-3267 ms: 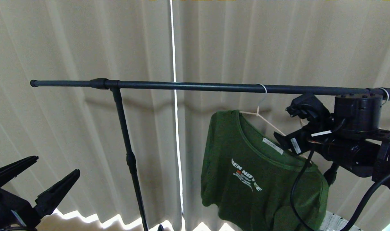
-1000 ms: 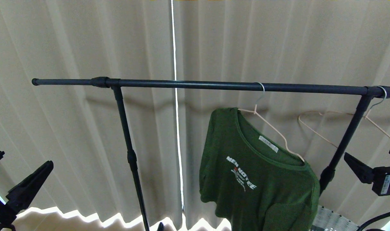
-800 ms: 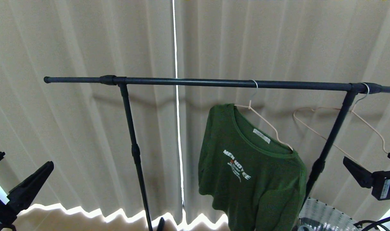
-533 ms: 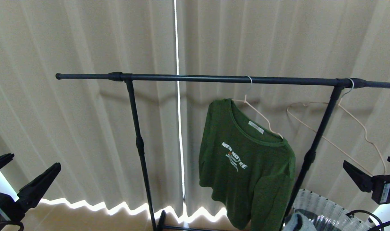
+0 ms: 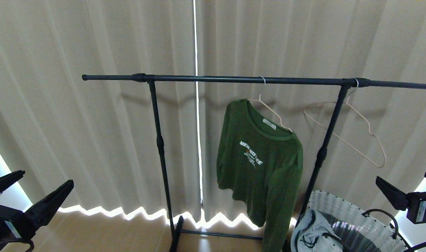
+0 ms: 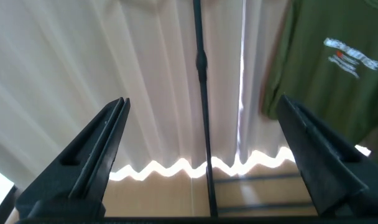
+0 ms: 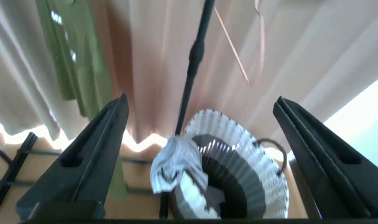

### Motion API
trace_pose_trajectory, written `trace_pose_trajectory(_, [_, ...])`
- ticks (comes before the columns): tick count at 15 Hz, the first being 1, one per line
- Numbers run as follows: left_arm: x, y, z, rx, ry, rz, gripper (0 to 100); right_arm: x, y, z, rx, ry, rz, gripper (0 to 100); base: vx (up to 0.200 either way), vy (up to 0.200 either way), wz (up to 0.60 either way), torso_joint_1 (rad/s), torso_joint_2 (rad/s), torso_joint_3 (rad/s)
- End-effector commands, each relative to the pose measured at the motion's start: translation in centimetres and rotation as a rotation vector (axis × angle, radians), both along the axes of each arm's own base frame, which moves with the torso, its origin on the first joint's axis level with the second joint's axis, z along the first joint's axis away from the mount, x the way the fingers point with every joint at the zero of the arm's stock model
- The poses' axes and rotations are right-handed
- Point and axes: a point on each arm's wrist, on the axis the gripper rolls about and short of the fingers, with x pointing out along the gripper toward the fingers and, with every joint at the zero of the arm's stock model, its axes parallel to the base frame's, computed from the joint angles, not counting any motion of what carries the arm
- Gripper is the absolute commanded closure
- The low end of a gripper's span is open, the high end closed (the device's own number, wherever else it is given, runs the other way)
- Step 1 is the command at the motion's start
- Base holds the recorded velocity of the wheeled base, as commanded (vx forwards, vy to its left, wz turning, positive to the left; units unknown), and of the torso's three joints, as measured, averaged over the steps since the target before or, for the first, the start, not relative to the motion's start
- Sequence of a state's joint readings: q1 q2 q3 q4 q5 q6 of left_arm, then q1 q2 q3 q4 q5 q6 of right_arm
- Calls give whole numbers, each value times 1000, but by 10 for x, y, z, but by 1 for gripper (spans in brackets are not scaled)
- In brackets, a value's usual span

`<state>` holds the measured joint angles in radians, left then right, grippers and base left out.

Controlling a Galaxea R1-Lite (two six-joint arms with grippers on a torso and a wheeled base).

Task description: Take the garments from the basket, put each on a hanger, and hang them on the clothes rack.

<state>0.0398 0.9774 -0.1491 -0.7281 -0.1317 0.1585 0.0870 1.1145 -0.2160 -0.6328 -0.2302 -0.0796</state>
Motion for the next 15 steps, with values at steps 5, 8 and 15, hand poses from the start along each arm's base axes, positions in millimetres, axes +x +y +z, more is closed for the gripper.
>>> trace_pose_trajectory(5, [0,0,-1,-1,3,1,0,0,0,-2,-1,9,-1,0,0,0,0,0,0,0])
trace_pose_trajectory(8, [0,0,0,-1,1,3,0,-1,0,-4,-2,16,-2,0,0,0,0,0,0,0])
trace_pose_trajectory(15, [0,1,0,-1,0,6,0,-4,-1,-6,-3,17,-2,0,0,0,0,-126,308,172])
